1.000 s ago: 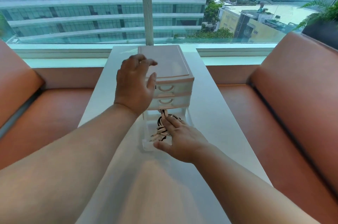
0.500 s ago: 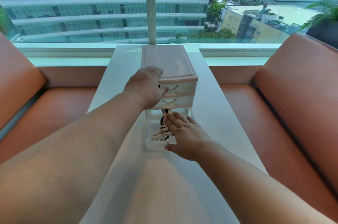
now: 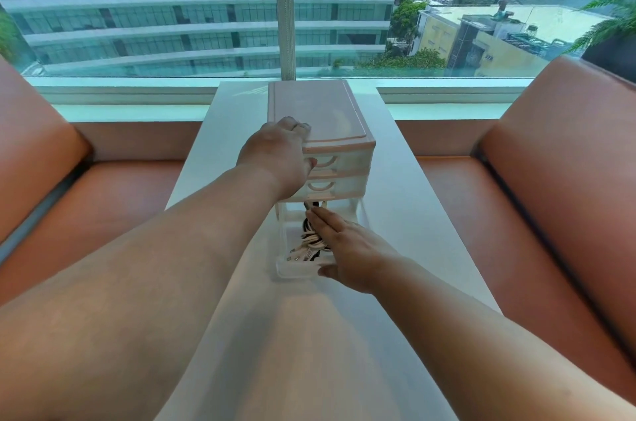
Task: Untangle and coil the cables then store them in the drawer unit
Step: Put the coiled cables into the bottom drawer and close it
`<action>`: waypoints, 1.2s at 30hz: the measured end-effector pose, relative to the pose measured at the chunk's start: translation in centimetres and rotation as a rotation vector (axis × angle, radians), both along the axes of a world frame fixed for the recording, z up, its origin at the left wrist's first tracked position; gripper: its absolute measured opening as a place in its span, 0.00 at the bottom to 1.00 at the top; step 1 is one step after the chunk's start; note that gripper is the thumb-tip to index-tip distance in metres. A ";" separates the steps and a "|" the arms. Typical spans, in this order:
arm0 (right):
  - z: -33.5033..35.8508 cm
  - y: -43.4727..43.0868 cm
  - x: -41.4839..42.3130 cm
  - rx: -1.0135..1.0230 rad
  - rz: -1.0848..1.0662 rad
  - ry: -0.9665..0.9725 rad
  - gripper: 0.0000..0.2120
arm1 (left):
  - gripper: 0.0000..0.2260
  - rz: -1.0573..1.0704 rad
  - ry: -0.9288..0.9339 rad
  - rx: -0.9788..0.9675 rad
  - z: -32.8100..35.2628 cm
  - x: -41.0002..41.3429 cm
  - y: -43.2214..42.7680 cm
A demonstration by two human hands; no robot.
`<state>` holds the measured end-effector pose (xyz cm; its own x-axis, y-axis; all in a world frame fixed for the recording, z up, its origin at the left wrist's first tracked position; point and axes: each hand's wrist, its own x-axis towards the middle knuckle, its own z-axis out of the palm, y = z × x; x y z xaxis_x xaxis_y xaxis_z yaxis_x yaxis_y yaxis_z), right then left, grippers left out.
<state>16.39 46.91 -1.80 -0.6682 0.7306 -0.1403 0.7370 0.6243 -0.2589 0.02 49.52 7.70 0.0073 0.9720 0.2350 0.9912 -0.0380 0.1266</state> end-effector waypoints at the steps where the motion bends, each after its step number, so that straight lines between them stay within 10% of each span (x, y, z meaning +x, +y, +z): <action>1: -0.1 0.1 0.0 0.005 0.011 0.002 0.44 | 0.27 0.002 -0.004 0.000 0.1 0.0 0.0; 36: 0.7 4.0 -1.6 0.002 0.007 -0.117 0.42 | 0.21 -0.097 0.152 0.020 0.5 -1.5 1.0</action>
<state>14.79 50.95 -1.12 -0.6524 0.7264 -0.2160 0.7577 0.6301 -0.1697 -1.50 50.48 8.18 0.1374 0.9602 0.2433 0.9905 -0.1352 -0.0260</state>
